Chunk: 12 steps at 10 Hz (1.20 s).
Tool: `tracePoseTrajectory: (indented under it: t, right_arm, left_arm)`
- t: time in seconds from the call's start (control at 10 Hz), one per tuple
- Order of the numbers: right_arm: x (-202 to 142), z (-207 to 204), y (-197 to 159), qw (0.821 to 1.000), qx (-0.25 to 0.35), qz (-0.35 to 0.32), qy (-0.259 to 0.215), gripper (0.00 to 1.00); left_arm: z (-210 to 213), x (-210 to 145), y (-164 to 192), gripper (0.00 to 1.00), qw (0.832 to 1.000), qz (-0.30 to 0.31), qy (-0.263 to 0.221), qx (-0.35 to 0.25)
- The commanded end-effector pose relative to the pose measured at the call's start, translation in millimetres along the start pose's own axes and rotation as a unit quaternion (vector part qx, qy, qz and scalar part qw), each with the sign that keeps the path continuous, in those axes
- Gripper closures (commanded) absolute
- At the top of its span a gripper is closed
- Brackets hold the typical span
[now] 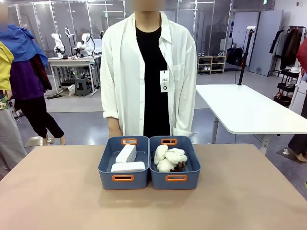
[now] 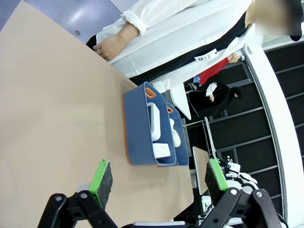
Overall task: Sort the digital clocks into the basket.
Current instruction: Pick up the Digital clock from the table and place it into the empty Plastic storage basket.
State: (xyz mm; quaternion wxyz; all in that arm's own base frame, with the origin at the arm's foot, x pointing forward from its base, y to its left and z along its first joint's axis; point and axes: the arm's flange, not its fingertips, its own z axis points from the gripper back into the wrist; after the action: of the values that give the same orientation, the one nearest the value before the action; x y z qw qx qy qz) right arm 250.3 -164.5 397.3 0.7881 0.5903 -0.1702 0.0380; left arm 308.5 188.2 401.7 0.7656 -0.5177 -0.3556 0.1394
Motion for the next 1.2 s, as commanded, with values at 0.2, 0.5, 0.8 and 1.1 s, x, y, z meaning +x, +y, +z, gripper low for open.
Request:
tracePoseTrajectory:
  t: [0.2, 0.5, 0.8, 1.1]
  right_arm:
    - [0.0, -1.0, 1.5, 1.000, -0.004, -0.002, 0.006, 0.00]
    - [0.0, -1.0, 1.5, 1.000, -0.004, -0.002, 0.006, 0.00]
    - [0.0, -1.0, 1.5, 1.000, -0.004, -0.002, 0.006, 0.00]
    - [0.0, -1.0, 1.5, 1.000, -0.004, -0.002, 0.006, 0.00]
  left_arm:
    - [3.5, 0.8, -3.7, 0.00, 1.000, 0.007, 0.001, -0.005]
    - [3.5, 0.8, -3.7, 0.00, 1.000, 0.007, 0.001, -0.005]
    - [3.5, 0.8, -3.7, 0.00, 1.000, 0.007, 0.001, -0.005]
    - [3.5, 0.8, -3.7, 0.00, 1.000, 0.007, 0.001, -0.005]
